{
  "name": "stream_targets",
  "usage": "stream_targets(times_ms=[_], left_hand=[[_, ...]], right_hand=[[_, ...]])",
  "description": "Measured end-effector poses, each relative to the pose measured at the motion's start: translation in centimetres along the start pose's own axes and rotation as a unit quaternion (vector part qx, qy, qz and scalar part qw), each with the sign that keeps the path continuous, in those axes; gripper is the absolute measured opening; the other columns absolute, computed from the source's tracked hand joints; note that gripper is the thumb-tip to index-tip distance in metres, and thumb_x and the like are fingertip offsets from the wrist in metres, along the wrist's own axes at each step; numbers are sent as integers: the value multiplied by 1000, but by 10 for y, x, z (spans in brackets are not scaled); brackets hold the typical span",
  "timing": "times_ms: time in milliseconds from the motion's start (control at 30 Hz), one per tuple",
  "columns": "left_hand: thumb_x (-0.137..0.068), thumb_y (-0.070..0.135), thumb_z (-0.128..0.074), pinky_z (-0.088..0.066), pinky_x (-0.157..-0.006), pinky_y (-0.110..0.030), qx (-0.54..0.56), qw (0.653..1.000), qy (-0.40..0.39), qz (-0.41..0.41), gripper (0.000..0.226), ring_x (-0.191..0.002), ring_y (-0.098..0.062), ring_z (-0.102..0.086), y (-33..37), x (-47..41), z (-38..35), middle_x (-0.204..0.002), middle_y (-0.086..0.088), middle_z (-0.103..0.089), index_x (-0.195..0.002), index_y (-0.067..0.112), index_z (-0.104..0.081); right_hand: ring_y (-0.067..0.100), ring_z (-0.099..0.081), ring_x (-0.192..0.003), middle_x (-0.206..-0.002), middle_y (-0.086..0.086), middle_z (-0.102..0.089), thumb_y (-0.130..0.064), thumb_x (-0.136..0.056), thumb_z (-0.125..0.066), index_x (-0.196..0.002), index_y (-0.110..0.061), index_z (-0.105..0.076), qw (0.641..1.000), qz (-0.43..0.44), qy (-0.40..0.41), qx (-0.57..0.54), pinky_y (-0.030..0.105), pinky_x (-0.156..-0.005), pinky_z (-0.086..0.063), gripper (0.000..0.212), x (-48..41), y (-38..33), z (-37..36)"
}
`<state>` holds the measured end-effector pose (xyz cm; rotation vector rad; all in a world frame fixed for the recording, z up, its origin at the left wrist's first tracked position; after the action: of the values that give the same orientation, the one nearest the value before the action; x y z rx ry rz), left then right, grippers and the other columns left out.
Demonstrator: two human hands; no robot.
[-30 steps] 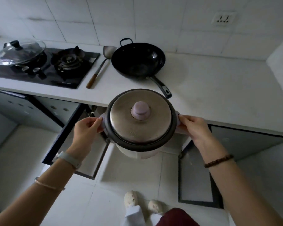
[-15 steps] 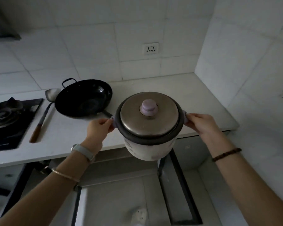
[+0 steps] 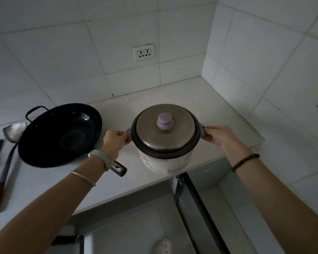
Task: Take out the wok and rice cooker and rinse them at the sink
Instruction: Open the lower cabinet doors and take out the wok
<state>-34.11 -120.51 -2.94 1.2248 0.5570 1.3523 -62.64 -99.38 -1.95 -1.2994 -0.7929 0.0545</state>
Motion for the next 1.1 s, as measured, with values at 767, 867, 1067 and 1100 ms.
stream_targets(times_ms=[767, 867, 1067, 1100], left_hand=[[-93, 6, -58, -54, -82, -32, -54, 998, -14, 37, 18, -78, -22, -64, -13, -98, -28, -83, -13, -66, -103, -5, -69], [-94, 6, -57, -53, -81, -32, -40, 998, -27, 32, 18, -71, -17, -62, -12, -93, -28, -84, -13, -65, -105, -5, -67], [-99, 8, -49, -52, -80, -33, -2, 999, -26, 18, 28, -85, -21, -63, -14, -73, -25, -105, -14, -64, -124, 1, -57], [-98, 10, -50, -52, -81, -33, 2, 1000, -19, 11, 29, -89, -22, -62, -15, -66, -24, -110, -14, -63, -127, 2, -55]], right_hand=[[33, -62, -92, -114, 27, -63, 10, -89, -55, -117, 12, -58, 996, -63, 28, 48, 47, -92, -52, 29, -70, 17, -36], [35, -63, -100, -118, 27, -62, 9, -88, -57, -121, 11, -57, 997, -44, 7, 67, 45, -94, -51, 33, -65, 17, -36], [31, -64, -104, -122, 21, -60, -2, -91, -59, -132, -2, -50, 999, 7, -27, 40, 34, -92, -52, 42, -46, 19, -23], [29, -64, -104, -122, 19, -60, -3, -92, -57, -132, -4, -51, 999, 10, -30, 32, 34, -93, -52, 40, -40, 22, -18]])
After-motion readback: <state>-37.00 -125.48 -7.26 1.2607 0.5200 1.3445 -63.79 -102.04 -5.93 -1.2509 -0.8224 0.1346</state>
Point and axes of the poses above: each hand's wrist, its own x-axis away from the middle knuckle, its own z-axis out of the back of the hand, y = z × x, the point moved 7 cm from there along -x, towards the middle knuckle
